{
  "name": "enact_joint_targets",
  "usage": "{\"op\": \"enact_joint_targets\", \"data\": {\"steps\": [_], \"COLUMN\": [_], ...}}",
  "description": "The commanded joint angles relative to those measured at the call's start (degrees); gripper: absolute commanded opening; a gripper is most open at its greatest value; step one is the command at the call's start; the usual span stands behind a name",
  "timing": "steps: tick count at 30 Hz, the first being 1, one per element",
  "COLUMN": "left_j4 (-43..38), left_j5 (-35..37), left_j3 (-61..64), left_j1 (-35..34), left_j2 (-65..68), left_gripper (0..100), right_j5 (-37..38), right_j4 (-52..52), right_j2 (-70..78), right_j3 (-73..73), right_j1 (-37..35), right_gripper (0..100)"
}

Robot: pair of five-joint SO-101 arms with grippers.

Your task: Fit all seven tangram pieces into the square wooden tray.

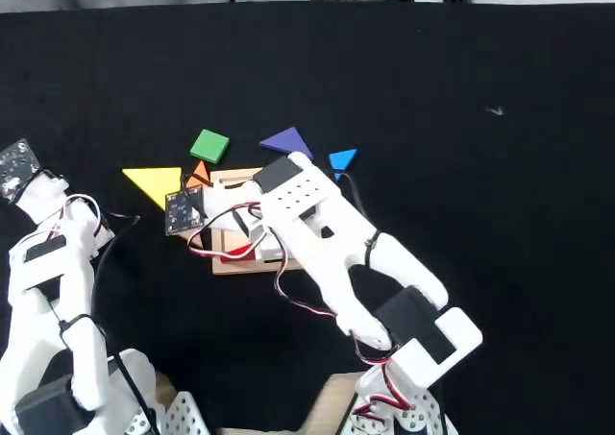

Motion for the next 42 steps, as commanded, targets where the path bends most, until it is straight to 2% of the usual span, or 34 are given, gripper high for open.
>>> {"op": "enact_joint_targets", "data": {"steps": [1,10,14,18,27,34,42], "left_j4": [-1.23,-1.23,-1.23,-1.32,-1.32,-1.32,-1.32], "left_j5": [0.00,0.00,0.00,0.00,0.00,0.00,0.00], "left_j3": [-0.92,-0.92,-0.92,-0.92,-0.92,-0.92,-0.92], "left_j1": [0.57,0.57,0.57,0.57,1.10,1.10,1.10], "left_j2": [-0.26,-0.26,-0.26,-0.26,-0.26,-0.26,-0.35], "left_gripper": [3,3,3,3,3,3,3], "right_j5": [-0.79,-0.53,3.96,4.04,4.22,4.13,4.13], "right_j4": [-0.26,-0.18,4.48,8.00,7.56,2.37,3.08], "right_j2": [-1.01,1.45,1.01,1.54,1.63,1.63,1.63], "right_j3": [-2.86,-2.95,-4.26,-8.57,-7.69,-3.38,-2.95], "right_j1": [0.97,0.79,0.97,2.29,1.58,1.58,1.58], "right_gripper": [1.1,1.1,1.1,1.1,1.1,1.1,1.1]}}
